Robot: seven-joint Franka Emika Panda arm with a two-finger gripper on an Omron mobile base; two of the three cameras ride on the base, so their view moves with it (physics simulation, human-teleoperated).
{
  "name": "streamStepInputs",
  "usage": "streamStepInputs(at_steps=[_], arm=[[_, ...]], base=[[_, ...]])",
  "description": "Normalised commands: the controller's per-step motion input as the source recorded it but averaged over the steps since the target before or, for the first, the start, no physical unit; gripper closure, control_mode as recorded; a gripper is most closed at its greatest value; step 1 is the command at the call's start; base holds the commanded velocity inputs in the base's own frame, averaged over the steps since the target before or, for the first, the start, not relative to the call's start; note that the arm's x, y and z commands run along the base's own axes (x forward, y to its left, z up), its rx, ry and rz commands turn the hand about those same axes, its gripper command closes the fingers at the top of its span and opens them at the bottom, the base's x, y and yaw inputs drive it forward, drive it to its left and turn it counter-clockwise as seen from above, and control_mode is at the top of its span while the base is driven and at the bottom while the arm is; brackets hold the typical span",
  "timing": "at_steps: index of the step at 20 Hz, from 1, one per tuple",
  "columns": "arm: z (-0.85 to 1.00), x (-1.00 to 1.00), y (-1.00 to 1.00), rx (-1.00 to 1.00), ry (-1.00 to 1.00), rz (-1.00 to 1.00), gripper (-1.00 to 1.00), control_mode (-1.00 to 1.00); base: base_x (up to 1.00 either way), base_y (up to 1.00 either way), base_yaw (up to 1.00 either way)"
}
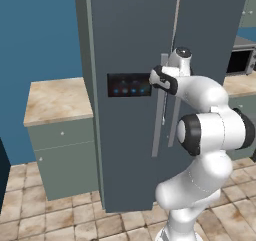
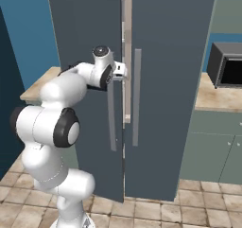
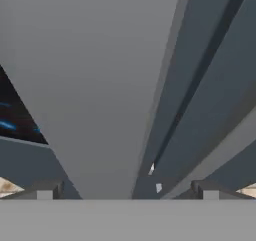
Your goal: Store the kebab skewer in the freezer for long-term storage. Close the freezer door after placing the cooked food.
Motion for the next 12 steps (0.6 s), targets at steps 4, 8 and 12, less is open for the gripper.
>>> streamStepInputs(at_steps=[4,8,12], arm=[[0.0,0.21,0.04,-0.1,-0.12,-0.03,-1.0,-1.0],[0.0,0.36,0.06,-0.04,-0.16,-0.01,-1.0,-1.0],[0.0,0.56,0.0,0.0,-0.02,0.0,-1.0,-1.0]], base=[[0.0,0.0,0.0],[0.0,0.0,0.0],[0.0,0.0,0.0]])
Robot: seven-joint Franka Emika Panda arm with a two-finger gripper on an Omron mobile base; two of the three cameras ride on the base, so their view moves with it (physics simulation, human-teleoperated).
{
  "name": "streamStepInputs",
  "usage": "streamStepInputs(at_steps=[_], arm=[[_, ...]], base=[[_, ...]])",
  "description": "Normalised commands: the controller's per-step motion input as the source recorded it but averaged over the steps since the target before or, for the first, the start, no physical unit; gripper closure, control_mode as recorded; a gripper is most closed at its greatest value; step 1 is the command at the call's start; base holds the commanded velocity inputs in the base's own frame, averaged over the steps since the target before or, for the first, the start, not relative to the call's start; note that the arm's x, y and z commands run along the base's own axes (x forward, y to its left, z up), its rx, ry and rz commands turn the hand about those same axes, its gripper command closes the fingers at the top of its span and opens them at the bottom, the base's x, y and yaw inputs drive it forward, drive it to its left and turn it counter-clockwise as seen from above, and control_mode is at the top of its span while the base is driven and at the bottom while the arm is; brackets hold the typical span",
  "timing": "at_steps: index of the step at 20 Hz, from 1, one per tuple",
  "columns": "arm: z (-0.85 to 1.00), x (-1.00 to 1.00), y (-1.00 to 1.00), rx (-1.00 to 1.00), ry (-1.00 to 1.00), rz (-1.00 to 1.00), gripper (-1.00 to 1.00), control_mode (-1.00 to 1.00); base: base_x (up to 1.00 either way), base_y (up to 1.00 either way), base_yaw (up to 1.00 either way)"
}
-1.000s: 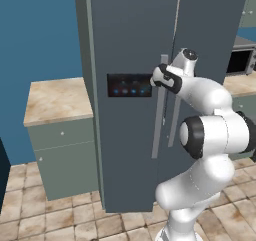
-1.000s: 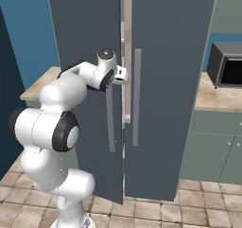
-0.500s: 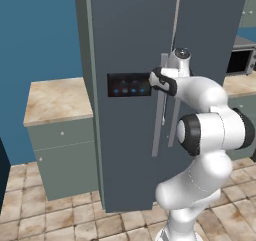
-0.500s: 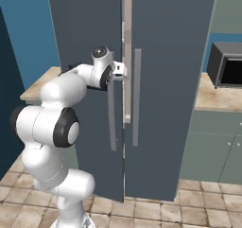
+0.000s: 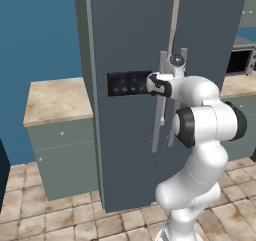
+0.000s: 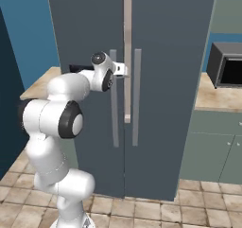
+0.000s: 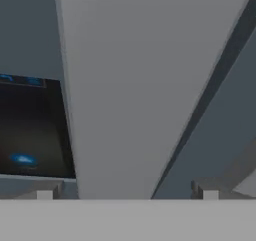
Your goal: Store the kebab skewer in the freezer for long-term storage. Close the freezer door after placing the cooked food.
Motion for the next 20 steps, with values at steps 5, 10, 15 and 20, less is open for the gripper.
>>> streamStepInputs(at_steps=[5,10,15,20], arm=[[0.0,0.59,0.0,0.0,0.0,0.0,-1.0,-1.0],[0.06,0.67,0.0,0.0,0.0,-0.01,-1.0,-1.0],[0.01,0.72,0.0,0.0,0.0,0.0,-1.0,-1.0],[0.01,0.51,0.0,0.0,0.0,0.0,-1.0,-1.0]], base=[[0.0,0.0,0.0],[0.0,0.0,0.0],[0.0,0.0,0.0],[0.0,0.0,0.0]])
